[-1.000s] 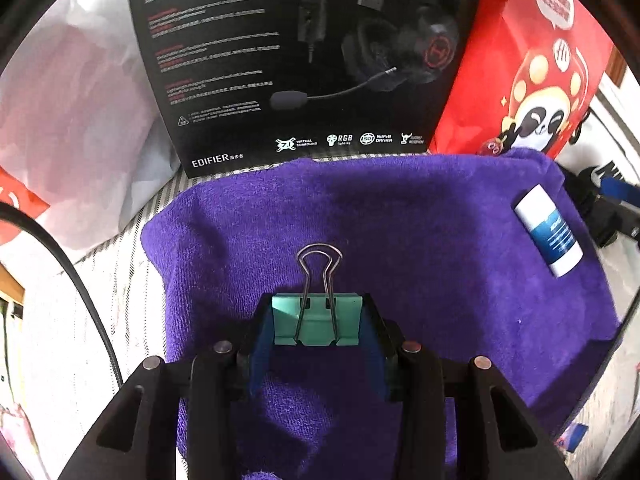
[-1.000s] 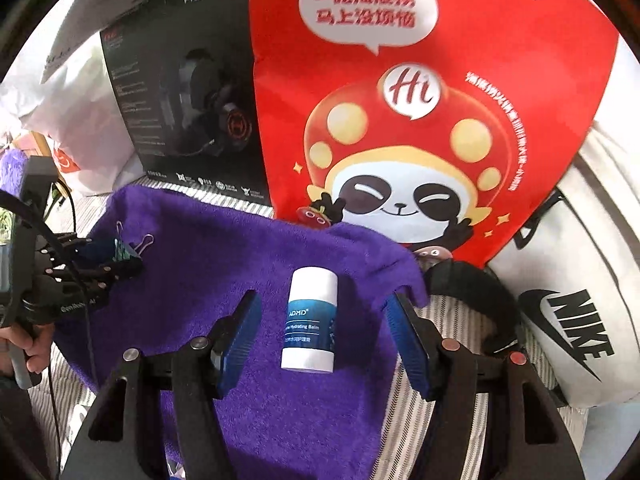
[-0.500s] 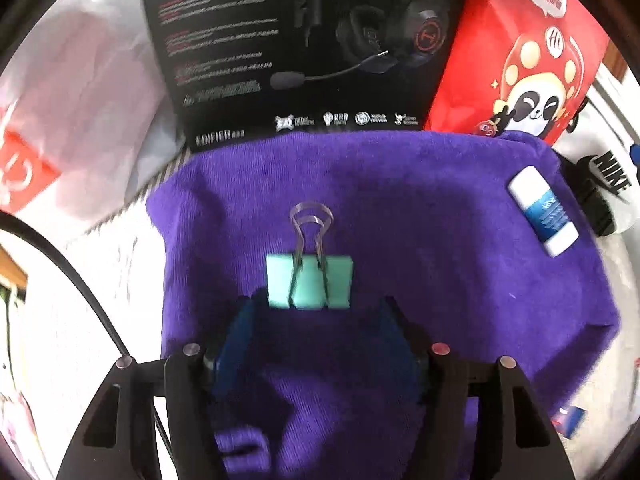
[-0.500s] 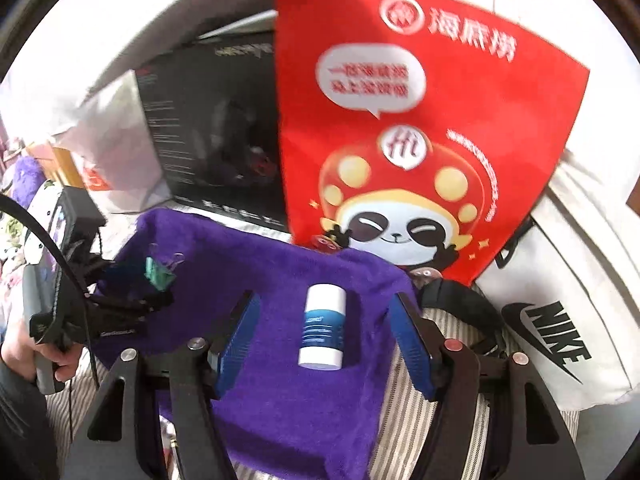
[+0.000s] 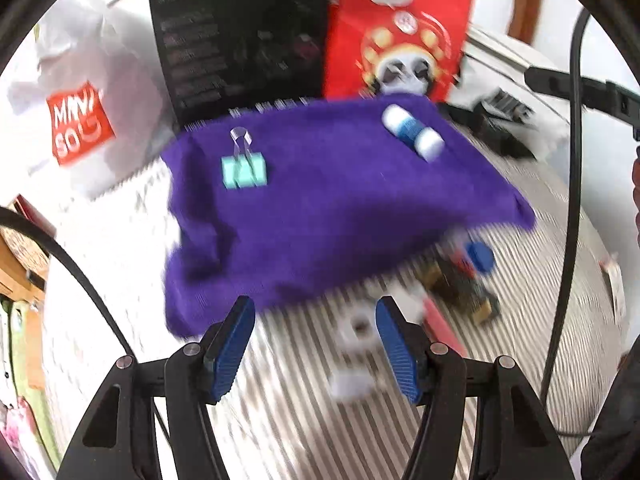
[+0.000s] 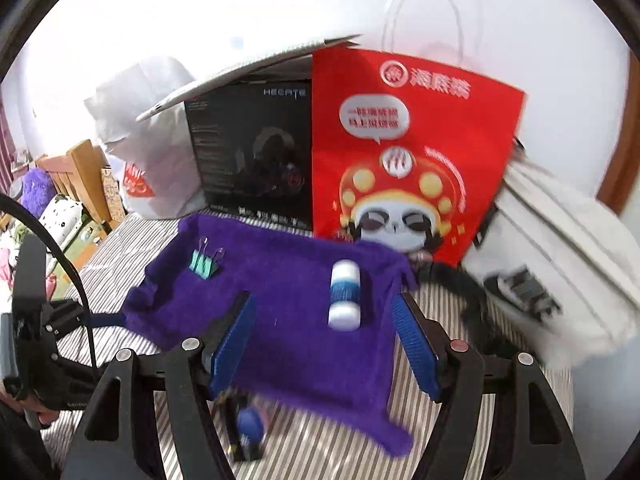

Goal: Organize rigid objects
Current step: 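Grasp the white USB plug with the left tool while the right tool grasps the blue-capped bottle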

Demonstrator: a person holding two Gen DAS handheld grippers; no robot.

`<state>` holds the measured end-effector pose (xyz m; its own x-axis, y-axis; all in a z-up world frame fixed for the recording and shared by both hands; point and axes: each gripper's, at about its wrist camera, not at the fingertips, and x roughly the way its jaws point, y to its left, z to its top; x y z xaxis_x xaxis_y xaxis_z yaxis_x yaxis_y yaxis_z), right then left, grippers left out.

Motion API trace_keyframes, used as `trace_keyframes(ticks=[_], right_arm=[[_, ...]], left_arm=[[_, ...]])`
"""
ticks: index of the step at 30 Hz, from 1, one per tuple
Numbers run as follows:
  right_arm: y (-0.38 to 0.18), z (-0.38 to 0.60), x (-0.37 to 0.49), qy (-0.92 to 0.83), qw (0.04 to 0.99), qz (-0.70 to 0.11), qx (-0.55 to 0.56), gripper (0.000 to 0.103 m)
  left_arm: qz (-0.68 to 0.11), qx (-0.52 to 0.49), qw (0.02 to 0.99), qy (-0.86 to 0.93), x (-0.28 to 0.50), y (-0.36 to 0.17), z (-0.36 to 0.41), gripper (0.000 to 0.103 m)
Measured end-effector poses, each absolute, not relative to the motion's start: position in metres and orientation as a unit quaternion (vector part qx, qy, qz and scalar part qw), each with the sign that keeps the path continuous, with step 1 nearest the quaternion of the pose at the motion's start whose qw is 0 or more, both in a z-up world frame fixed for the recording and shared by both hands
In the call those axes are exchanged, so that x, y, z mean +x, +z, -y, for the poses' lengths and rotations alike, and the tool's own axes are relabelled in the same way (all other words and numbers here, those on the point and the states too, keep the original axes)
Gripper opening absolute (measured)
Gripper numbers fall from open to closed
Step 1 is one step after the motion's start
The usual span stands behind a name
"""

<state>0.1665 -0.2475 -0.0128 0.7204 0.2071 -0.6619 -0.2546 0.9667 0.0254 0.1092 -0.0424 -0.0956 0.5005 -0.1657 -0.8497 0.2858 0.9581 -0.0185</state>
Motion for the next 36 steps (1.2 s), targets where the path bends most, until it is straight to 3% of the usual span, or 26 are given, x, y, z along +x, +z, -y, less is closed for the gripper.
trace_keyframes(ticks=[11, 17, 31, 36], right_arm=[[-0.062, 0.275, 0.088, 0.094, 0.916, -0.386, 0.058, 0.071], [-0.080, 0.274, 0.075, 0.090, 0.907, -0.407, 0.062, 0.071], [-0.119, 0.224, 0.099, 0.129, 0.898, -0.420, 0.014, 0.069], [-0.135, 0.208, 0.112, 0.143, 0.894, -0.425, -0.004, 0.048]], left_arm=[[-0.491, 0.103, 0.852, -0.147, 0.084, -0.132, 0.054, 0.059], [-0.488, 0.089, 0.856, -0.148, 0.088, -0.135, 0.052, 0.034], [-0.492, 0.070, 0.863, -0.093, 0.094, -0.135, 0.013, 0.034], [-0.489, 0.059, 0.865, -0.095, 0.092, -0.135, 0.012, 0.034]])
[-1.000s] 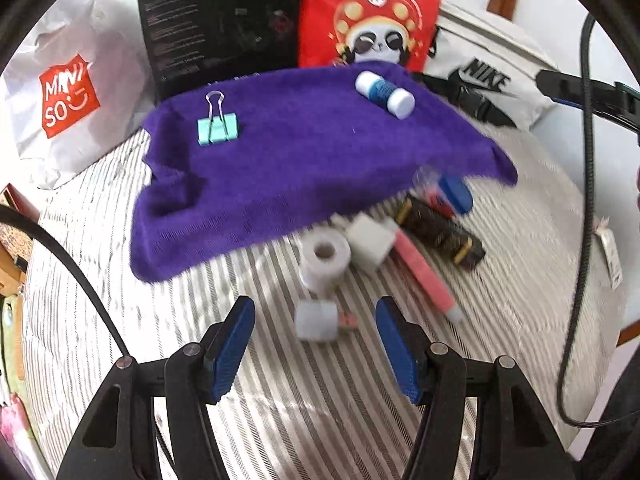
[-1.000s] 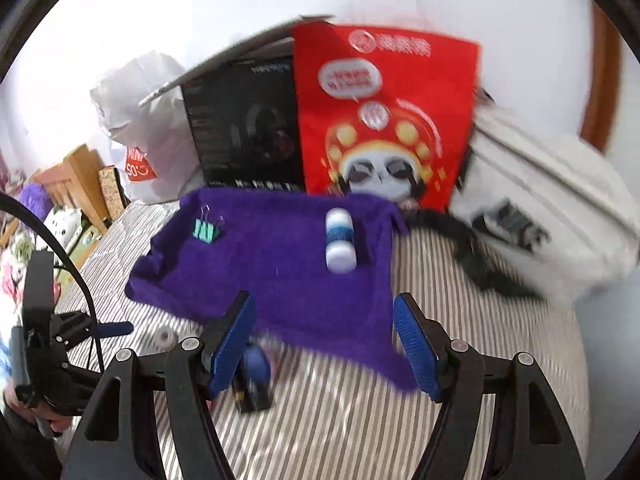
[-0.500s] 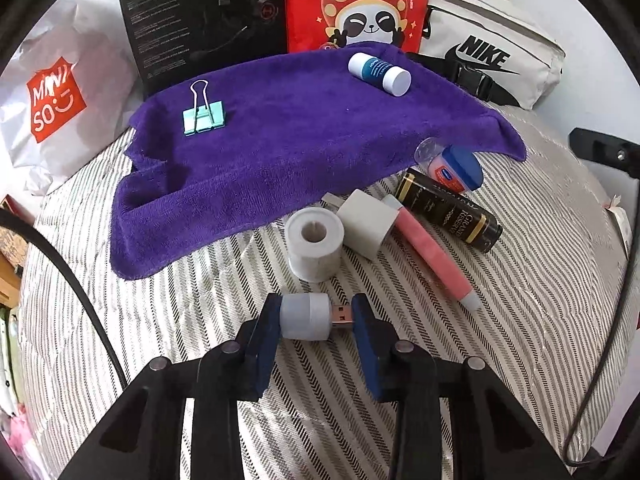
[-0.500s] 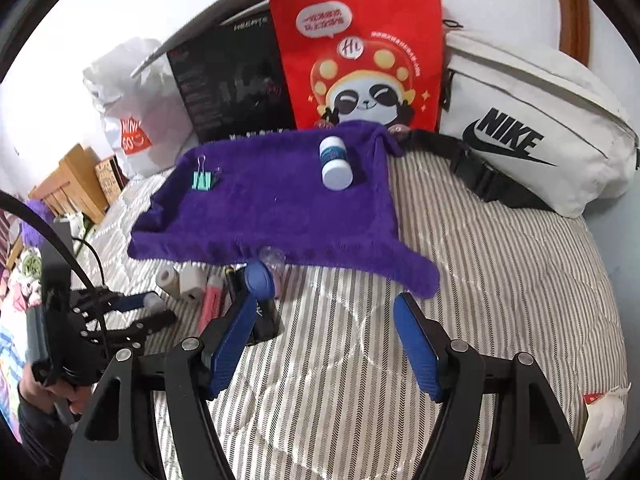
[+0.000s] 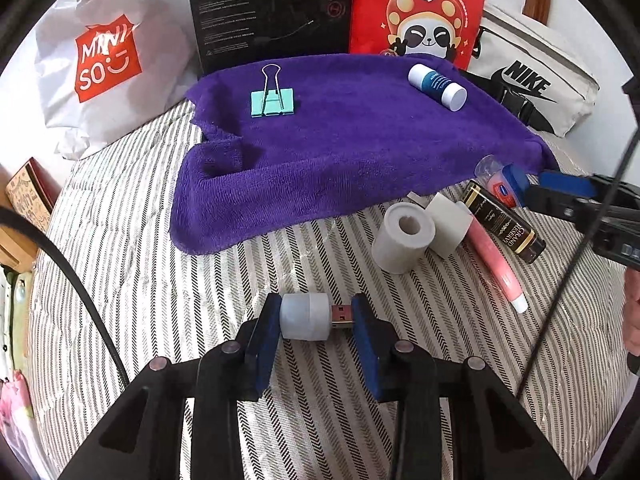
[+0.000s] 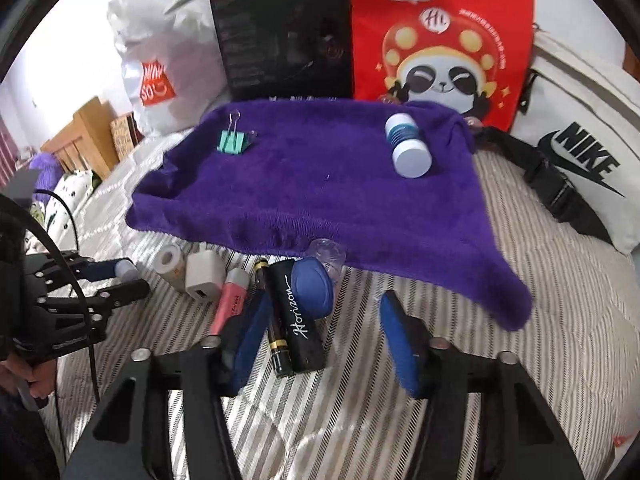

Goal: Organize rigid objects
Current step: 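Grasp the white USB plug with the left tool while the right tool grasps the blue-capped bottle, then carry the plug toward the towel with the left tool while the right tool sets the bottle beside the balm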

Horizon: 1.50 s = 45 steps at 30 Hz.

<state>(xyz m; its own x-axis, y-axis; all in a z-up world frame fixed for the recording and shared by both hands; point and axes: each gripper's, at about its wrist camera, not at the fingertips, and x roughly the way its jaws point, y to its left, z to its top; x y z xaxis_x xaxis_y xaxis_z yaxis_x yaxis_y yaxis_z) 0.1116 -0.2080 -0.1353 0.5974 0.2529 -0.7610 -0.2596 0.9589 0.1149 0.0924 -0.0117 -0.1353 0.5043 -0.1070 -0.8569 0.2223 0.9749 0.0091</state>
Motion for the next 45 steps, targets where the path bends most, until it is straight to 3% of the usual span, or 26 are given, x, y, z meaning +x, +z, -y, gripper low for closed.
trace_keyframes(ticks=[6, 13, 32, 45], right_arm=[[-0.150, 0.204, 0.123, 0.142, 0.888, -0.437, -0.003, 0.030], [-0.155, 0.200, 0.129, 0.150, 0.892, -0.427, 0.001, 0.023], [-0.164, 0.224, 0.120, 0.122, 0.879, -0.462, -0.001, 0.021], [-0.140, 0.243, 0.112, 0.136, 0.892, -0.430, 0.020, 0.021]], left_arm=[[-0.485, 0.050, 0.868, -0.096, 0.089, -0.135, 0.009, 0.034], [-0.481, 0.045, 0.871, -0.092, 0.087, -0.134, 0.008, 0.034], [-0.479, 0.050, 0.872, -0.091, 0.088, -0.134, 0.012, 0.034], [-0.471, 0.012, 0.876, -0.103, 0.090, -0.115, -0.003, 0.034]])
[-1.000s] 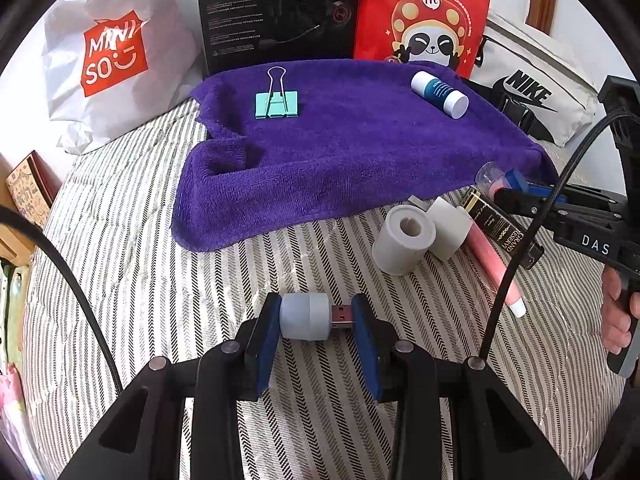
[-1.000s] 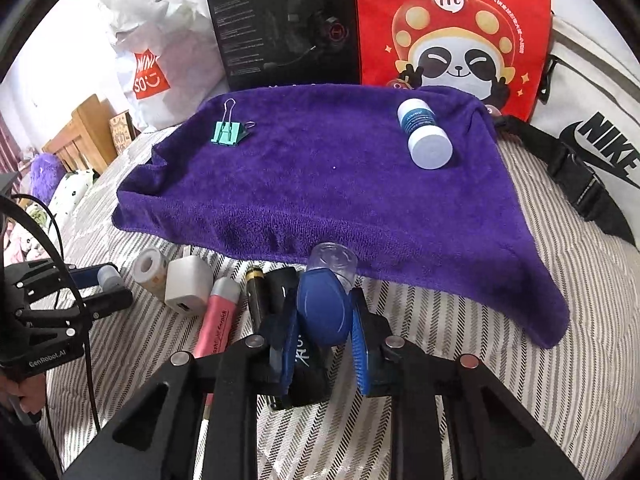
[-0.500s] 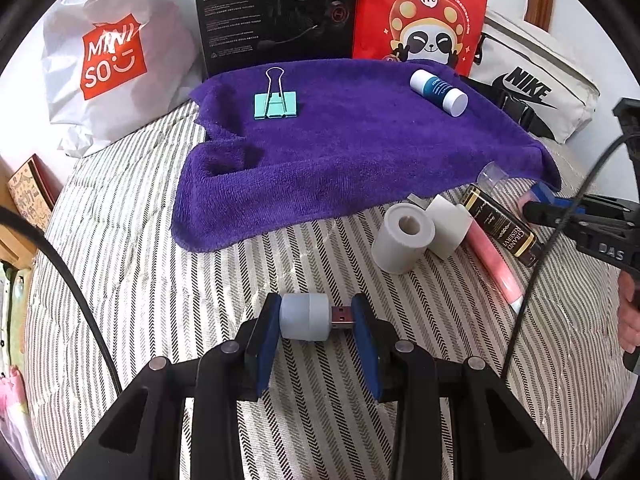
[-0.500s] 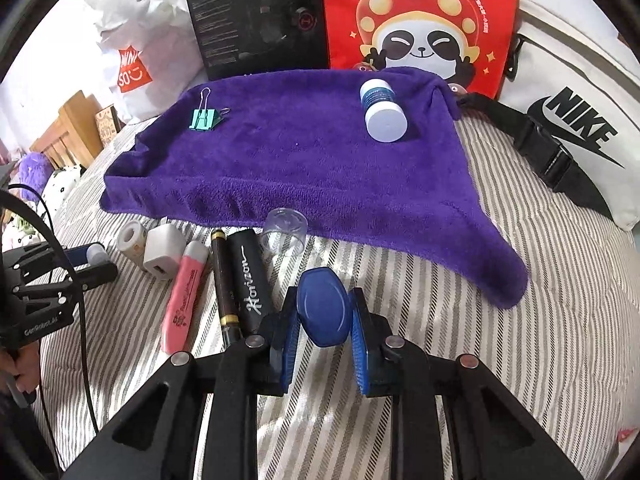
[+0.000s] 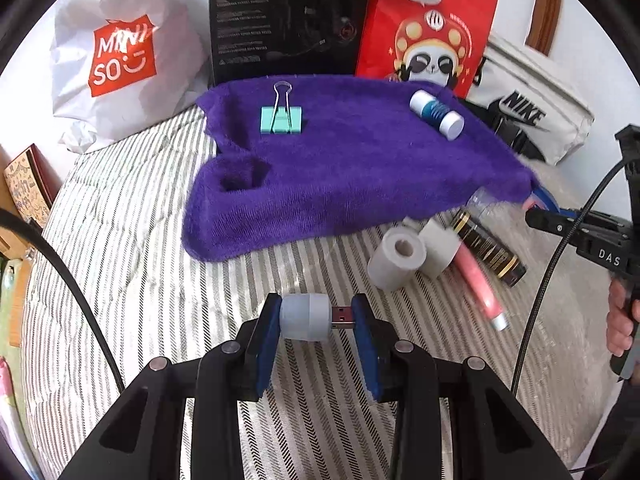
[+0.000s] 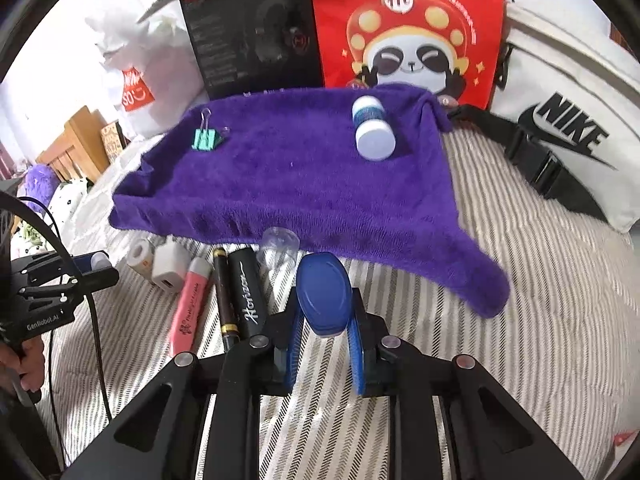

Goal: Organize rigid objects
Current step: 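Carry the plug toward the towel with the left tool while the right tool sets the bottle beside the balm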

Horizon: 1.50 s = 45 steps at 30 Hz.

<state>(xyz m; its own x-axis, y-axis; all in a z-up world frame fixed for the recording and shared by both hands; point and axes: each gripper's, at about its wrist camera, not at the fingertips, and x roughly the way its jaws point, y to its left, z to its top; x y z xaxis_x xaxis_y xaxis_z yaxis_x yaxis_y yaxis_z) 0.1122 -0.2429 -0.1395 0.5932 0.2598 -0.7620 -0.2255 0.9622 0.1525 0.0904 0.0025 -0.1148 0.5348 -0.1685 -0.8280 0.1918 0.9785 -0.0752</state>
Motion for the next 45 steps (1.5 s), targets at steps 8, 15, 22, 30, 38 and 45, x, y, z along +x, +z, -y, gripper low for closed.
trace_keyframes(ticks=[8, 15, 22, 30, 38, 45], right_arm=[[-0.111, 0.250, 0.122, 0.142, 0.903, -0.405, 0.021, 0.021], [-0.080, 0.257, 0.134, 0.138, 0.915, -0.379, 0.006, 0.021], [-0.061, 0.263, 0.159, 0.137, 0.922, -0.362, 0.005, 0.021], [-0.081, 0.256, 0.196, 0.132, 0.918, -0.374, 0.006, 0.021], [-0.114, 0.254, 0.214, 0.125, 0.906, -0.404, 0.003, 0.021], [-0.131, 0.251, 0.224, 0.115, 0.900, -0.420, -0.006, 0.021]], left_arm=[[-0.451, -0.002, 0.887, -0.096, 0.097, -0.092, -0.014, 0.034], [-0.439, -0.001, 0.895, -0.077, 0.107, -0.080, -0.019, 0.034], [-0.425, -0.005, 0.902, -0.072, 0.121, -0.070, -0.021, 0.034], [-0.420, -0.008, 0.904, -0.077, 0.148, -0.061, -0.019, 0.034], [-0.419, -0.015, 0.904, -0.085, 0.170, -0.066, -0.017, 0.034], [-0.424, -0.028, 0.902, -0.080, 0.179, -0.080, -0.023, 0.034]])
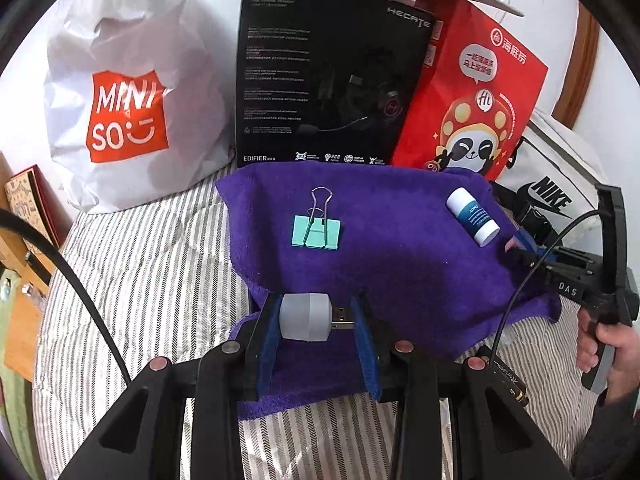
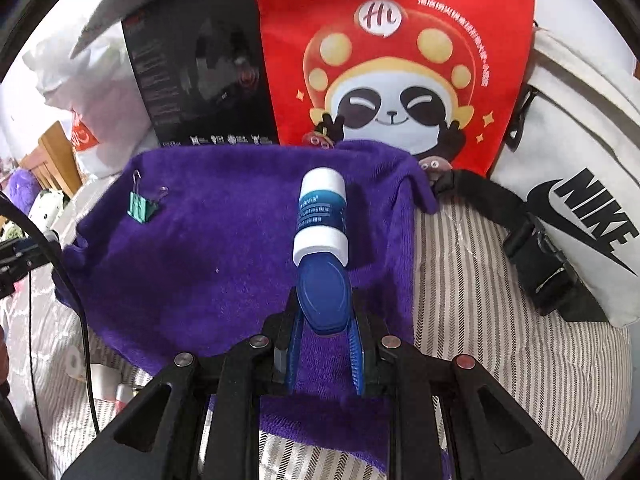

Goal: Organize rigid objects
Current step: 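Carry the plug toward the towel with the left tool while the right tool sets the bottle beside the balm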

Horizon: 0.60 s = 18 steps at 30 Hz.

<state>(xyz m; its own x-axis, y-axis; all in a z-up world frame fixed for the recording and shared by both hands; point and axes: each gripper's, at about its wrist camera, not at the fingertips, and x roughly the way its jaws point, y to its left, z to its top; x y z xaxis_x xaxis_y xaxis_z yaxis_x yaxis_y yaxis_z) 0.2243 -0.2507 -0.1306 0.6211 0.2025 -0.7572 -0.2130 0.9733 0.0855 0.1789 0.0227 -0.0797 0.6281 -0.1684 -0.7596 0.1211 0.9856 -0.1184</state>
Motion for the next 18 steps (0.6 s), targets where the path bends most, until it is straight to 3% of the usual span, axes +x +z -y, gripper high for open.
trace_keyframes(ticks=[18], right_arm=[[-0.151, 0.237, 0.239, 0.105, 0.897, -0.429, -0.027, 0.021]], left_arm=[[-0.430, -0.032, 0.897, -0.091, 0.176, -0.091, -0.028, 0.034]])
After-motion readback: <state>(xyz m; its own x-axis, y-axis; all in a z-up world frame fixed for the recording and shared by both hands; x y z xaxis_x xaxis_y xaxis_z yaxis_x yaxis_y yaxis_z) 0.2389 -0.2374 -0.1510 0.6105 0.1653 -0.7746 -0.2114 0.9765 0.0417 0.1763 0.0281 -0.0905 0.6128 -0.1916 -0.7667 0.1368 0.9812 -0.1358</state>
